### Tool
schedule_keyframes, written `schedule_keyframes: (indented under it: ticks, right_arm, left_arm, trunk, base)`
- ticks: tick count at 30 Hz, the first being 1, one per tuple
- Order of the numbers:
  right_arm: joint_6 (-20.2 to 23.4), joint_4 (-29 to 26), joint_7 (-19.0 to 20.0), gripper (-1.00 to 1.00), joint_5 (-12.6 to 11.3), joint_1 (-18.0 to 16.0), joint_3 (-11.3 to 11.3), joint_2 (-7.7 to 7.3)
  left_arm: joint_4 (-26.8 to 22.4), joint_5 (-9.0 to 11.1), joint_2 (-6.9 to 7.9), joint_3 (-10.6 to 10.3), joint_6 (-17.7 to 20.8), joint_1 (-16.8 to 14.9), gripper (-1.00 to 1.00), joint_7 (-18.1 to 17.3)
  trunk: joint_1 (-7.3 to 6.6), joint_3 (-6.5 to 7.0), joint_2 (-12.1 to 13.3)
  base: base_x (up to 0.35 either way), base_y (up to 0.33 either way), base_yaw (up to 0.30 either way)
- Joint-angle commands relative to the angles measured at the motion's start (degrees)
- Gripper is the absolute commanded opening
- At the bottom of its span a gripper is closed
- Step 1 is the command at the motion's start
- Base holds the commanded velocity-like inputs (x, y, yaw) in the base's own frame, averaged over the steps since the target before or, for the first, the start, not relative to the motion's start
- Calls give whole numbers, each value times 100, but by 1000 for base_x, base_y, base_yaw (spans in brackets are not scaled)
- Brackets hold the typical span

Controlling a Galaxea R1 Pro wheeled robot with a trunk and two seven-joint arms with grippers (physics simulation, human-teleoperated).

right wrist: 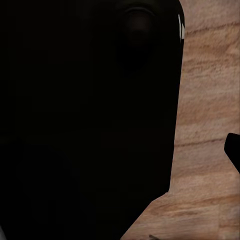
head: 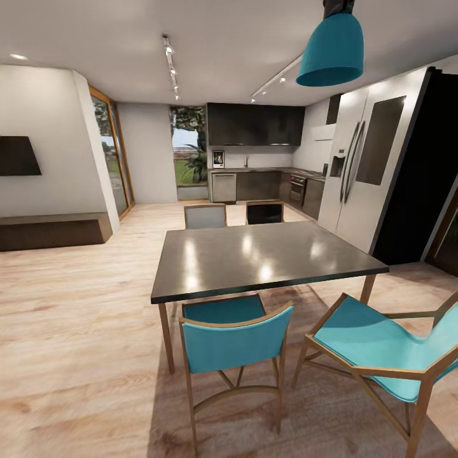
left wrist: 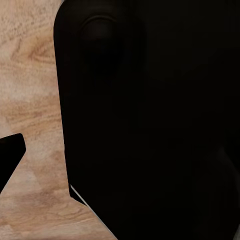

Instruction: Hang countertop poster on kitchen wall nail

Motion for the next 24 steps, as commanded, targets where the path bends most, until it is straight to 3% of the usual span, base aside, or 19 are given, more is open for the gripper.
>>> schedule_keyframes:
  ticks: [1, 9, 13, 17, 18, 21, 24]
  right_arm:
    - [2, -1, 0, 100, -2, -1, -1, 0]
    - [18, -8, 2, 100, 12, -34, 0, -11]
    - [-112, -139, -2, 100, 51, -162, 7, -92]
    - [-241, -269, -3, 100, 56, -191, 7, -185]
    - [-933, -1462, -4, 100, 59, -199, 5, -215]
    - [-954, -1916, -4, 100, 62, -205, 2, -277]
    - [-961, -2506, -5, 100, 57, -210, -7, -333]
  left_arm:
    - [-4, 1, 0, 1, -1, 0, 100, -2]
    - [-37, -1, -34, 17, 0, 33, 100, 0]
    - [-164, -14, -162, 45, -3, 163, 100, 20]
    - [-291, -20, -180, 58, -3, 293, 100, 28]
    - [-1581, -22, -167, 62, -3, 356, 100, 30]
    - [-2077, -23, -97, 63, -3, 363, 100, 27]
    - [-2937, -24, 41, 66, -3, 367, 100, 15]
  trunk:
    - [0, -4, -2]
    - [0, -4, -2]
    - [0, -4, -2]
    - [0, -4, -2]
    - [0, -4, -2]
    - [0, -4, -2]
    - [0, -4, -2]
  base:
    - [0, 0, 0]
    - [0, 0, 0]
    - [0, 0, 0]
    - [0, 0, 0]
    - [0, 0, 0]
    - [0, 0, 0]
    - [0, 0, 0]
